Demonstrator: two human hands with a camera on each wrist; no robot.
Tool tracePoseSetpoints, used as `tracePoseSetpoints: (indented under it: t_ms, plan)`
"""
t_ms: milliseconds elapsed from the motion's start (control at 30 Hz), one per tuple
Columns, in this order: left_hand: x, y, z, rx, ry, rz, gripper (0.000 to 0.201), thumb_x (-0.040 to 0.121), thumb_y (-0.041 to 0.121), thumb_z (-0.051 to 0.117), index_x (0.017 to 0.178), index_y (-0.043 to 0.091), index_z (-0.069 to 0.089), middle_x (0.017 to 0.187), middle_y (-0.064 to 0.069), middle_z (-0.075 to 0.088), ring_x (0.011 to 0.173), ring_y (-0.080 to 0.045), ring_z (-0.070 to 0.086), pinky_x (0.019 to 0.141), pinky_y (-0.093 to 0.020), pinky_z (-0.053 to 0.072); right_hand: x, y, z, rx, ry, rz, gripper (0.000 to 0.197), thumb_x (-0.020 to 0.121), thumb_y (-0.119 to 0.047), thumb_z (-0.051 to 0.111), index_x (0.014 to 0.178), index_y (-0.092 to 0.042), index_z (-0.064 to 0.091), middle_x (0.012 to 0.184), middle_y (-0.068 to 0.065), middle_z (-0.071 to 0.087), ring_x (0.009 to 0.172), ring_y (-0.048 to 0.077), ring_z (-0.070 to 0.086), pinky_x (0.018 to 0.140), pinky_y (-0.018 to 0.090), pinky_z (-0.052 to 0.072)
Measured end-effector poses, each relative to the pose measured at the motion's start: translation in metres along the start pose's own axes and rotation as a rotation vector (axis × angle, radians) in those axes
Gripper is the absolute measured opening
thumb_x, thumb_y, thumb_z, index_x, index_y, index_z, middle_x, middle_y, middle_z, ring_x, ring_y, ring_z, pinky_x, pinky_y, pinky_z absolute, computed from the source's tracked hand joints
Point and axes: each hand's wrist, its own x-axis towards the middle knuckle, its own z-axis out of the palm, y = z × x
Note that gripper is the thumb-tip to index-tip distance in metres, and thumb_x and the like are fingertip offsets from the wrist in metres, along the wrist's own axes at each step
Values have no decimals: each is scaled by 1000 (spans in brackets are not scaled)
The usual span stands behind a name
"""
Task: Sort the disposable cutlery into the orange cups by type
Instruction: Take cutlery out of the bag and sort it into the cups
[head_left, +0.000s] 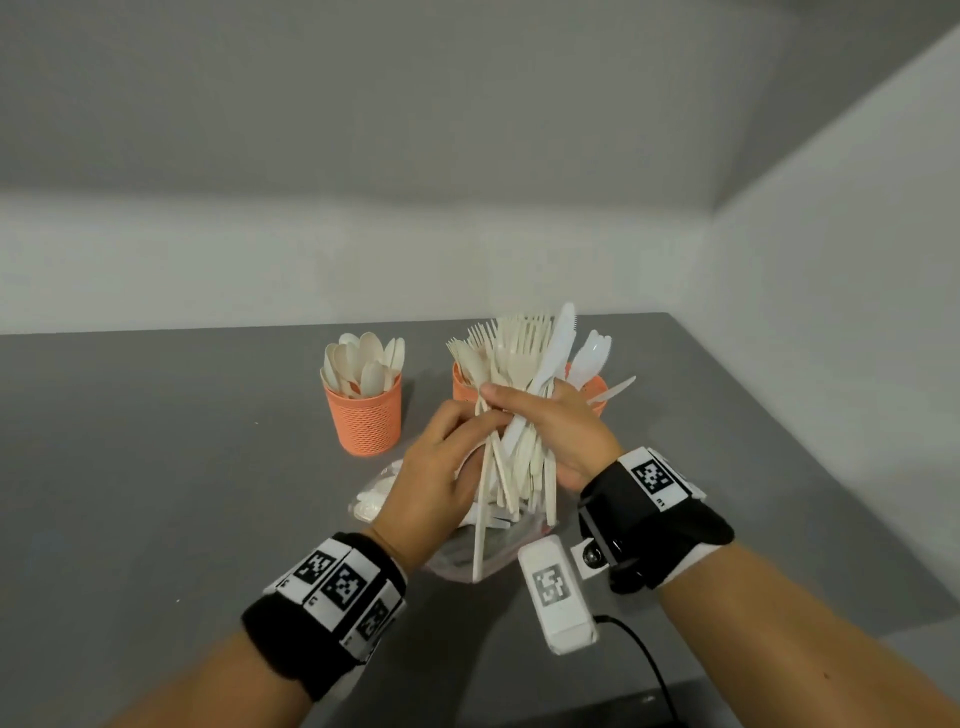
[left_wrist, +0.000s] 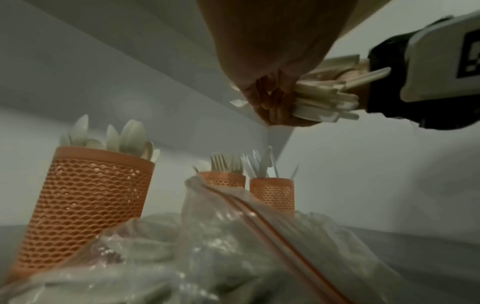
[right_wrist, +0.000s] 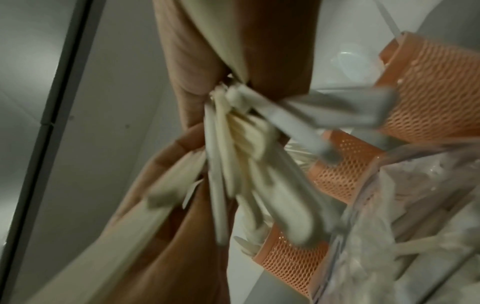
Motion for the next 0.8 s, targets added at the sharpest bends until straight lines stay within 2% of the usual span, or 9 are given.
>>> tracePoseSetpoints:
  t_ms: [133, 267, 333, 433, 500, 567, 667, 733, 800]
  plan:
    - [4, 0, -11, -114, -150, -11, 46, 84, 12, 34, 122, 9, 60, 102, 7, 50, 97, 11, 44, 85, -4, 32, 4, 6, -4, 24, 34, -2, 65, 65, -16, 79, 124, -4, 54, 119, 23, 63, 109, 36, 63, 98, 54, 47]
    - [11, 6, -11, -343, -112, -232, 30, 93, 31, 41, 101, 18, 67, 95, 10, 58, 87, 1, 55, 77, -10, 41, 4, 14, -2, 31, 82, -59, 60, 64, -17, 78, 119, -6, 58, 115, 21, 66, 108, 35, 63, 99, 56, 45]
    - [15, 9, -7, -340, -69, -337, 5, 90, 20, 56, 94, 21, 59, 90, 7, 56, 72, 0, 50, 67, -12, 41, 4, 17, 0, 52, 94, -83, 58, 66, -15, 76, 120, -5, 57, 117, 22, 65, 111, 36, 62, 100, 56, 44]
    - [19, 9, 0, -607, -2, -551, 29, 87, 2, 58, 106, 21, 46, 94, 2, 55, 77, -3, 55, 67, -15, 48, 3, 17, 2, 34, 113, -79, 48, 74, -10, 71, 119, -4, 58, 116, 22, 65, 109, 36, 63, 96, 54, 48]
    - [23, 9, 0, -750, 38, -711, 28, 89, 2, 56, 114, 11, 48, 90, 1, 61, 78, -6, 60, 72, -17, 50, 4, 17, 1, 21, 116, -71, 38, 82, -5, 64, 119, -3, 59, 116, 21, 66, 108, 35, 64, 93, 49, 51]
    - [28, 10, 0, -813, 24, -780, 10, 93, 6, 51, 98, 4, 59, 69, 4, 64, 66, -6, 62, 69, -20, 49, 3, 19, 2, 17, 121, -73, 32, 85, -3, 60, 116, -1, 61, 114, 21, 66, 107, 35, 64, 94, 49, 51]
    - [35, 14, -2, -849, 22, -822, 26, 97, 8, 41, 77, 5, 58, 54, 3, 64, 52, -2, 62, 51, -13, 47, 2, 22, 4, 7, 120, -81, 30, 86, -3, 60, 115, 2, 61, 112, 22, 67, 106, 36, 64, 94, 47, 51]
    - [36, 14, -1, -798, 16, -835, 26, 98, 16, 37, 80, 6, 52, 64, 1, 61, 51, 3, 59, 50, -10, 45, 1, 22, 8, -5, 113, -104, 29, 86, -4, 60, 114, 2, 62, 110, 21, 68, 105, 33, 65, 94, 44, 51]
    - [36, 10, 5, -763, -18, -848, 33, 97, 35, 36, 103, 7, 52, 96, -2, 67, 84, 2, 66, 74, -18, 51, 0, 21, 14, -19, 115, -119, 27, 88, -9, 60, 114, -3, 63, 112, 16, 69, 106, 26, 66, 96, 41, 50]
